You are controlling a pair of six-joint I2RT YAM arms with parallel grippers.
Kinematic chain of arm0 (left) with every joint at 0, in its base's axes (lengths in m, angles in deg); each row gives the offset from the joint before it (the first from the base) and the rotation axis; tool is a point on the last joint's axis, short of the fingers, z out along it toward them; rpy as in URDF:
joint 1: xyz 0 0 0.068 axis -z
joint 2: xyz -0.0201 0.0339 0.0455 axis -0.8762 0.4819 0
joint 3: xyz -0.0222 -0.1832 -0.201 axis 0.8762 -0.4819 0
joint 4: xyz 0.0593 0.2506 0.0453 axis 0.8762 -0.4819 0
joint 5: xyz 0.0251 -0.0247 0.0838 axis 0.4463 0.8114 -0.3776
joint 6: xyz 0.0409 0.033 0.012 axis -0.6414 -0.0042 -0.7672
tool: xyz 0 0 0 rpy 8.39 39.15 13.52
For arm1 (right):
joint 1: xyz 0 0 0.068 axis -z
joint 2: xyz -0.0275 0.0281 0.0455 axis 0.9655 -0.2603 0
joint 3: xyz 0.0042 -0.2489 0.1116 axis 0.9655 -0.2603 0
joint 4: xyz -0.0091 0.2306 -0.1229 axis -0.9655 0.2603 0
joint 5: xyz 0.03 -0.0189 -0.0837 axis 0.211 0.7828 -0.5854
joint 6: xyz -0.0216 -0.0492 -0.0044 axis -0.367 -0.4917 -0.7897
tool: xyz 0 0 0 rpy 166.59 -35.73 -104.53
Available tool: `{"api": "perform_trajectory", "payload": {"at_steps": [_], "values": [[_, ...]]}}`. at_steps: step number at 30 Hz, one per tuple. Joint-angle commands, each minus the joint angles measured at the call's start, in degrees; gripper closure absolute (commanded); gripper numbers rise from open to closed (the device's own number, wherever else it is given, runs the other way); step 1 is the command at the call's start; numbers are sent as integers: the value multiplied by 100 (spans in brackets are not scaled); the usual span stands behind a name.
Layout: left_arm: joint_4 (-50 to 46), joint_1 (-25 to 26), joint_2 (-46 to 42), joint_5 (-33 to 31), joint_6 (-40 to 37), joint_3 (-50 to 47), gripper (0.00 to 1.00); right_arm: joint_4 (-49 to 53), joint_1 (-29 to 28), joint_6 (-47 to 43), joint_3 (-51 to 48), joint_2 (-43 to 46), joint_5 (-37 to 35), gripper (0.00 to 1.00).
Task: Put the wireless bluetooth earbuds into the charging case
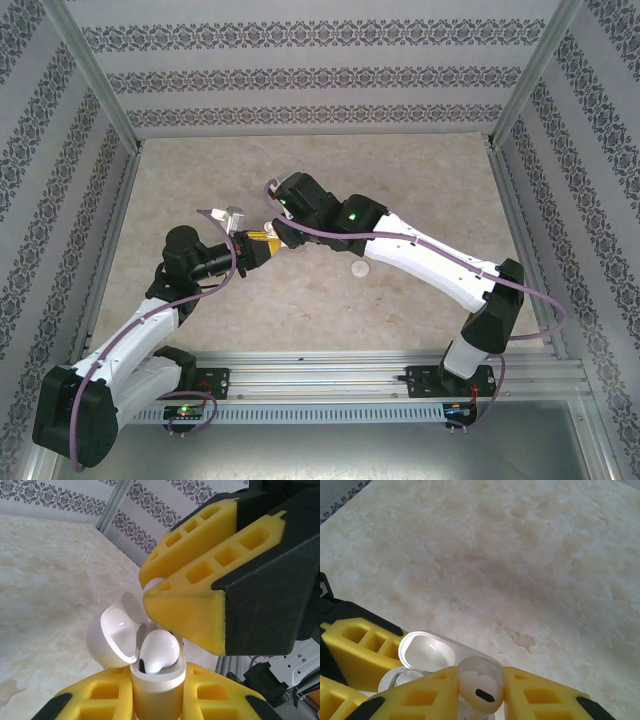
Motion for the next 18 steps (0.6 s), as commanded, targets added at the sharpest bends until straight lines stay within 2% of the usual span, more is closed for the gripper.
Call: {"api": "perform_trajectory", "payload": {"at_steps": [1, 13, 18], "values": [[184, 47, -120, 91, 86, 192, 87, 147, -53, -88, 26, -25, 275, 73], [206, 51, -185, 100, 95, 164, 87, 526, -26, 46, 77, -103, 554, 70], [205, 53, -211, 106, 104, 157, 87, 681, -9, 119, 212, -160, 717, 59]]}}
